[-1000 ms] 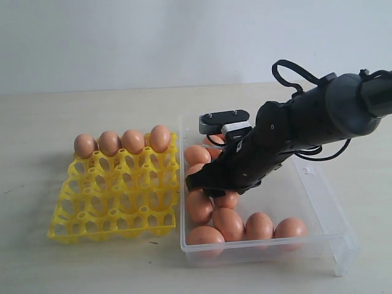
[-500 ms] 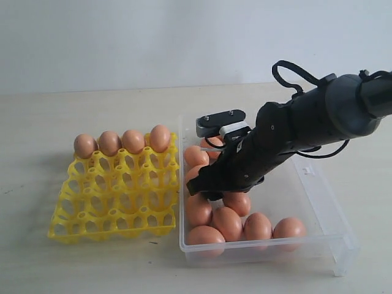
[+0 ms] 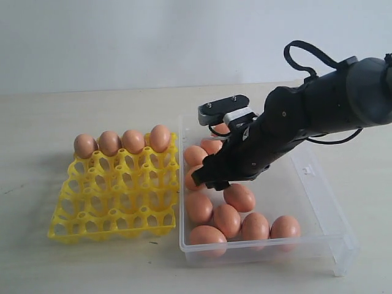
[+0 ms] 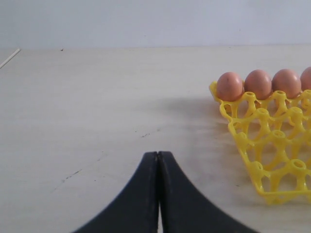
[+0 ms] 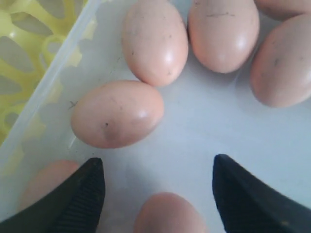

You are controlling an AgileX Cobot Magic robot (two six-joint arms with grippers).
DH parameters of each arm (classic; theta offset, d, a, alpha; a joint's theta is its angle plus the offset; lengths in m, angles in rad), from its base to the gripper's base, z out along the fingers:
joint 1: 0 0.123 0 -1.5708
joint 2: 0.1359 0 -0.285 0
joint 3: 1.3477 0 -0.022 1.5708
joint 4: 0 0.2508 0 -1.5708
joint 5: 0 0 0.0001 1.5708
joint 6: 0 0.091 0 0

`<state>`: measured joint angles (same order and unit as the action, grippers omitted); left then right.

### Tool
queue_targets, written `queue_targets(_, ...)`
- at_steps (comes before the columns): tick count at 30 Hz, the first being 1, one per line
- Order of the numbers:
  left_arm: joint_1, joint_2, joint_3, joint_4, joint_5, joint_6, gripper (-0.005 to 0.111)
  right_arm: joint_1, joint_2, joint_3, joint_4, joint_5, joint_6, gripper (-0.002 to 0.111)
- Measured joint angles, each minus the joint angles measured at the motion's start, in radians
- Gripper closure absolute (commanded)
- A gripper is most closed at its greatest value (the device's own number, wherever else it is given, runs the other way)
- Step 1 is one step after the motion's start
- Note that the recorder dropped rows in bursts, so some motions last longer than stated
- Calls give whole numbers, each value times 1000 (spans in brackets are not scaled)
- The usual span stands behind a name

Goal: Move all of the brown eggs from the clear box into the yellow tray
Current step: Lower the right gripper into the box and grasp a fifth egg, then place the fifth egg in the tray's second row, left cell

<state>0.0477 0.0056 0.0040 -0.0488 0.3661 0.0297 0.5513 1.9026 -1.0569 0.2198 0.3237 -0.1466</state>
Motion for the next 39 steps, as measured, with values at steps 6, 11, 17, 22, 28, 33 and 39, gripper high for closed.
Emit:
queue_targets(6,0,0,0,0,0,0,107,-6,-7,0,-50,70,0,46)
queue_targets(11,0,0,0,0,0,0,107,-6,-7,0,-59,89,0,46)
queue_targets(17,0,0,0,0,0,0,107,-6,-3,0,-61,124,-12,46)
queue_targets(22,0,0,0,0,0,0,107,-8,13,0,-64,126,-32,87)
queue_targets(28,0,0,0,0,0,0,107,-8,16,0,-64,126,-50,108)
queue_targets(33,0,0,0,0,0,0,107,-8,-42,2,-42,84,-60,108)
queue_targets(39,0,0,0,0,0,0,107,37,-173,2,-6,-198,-97,108)
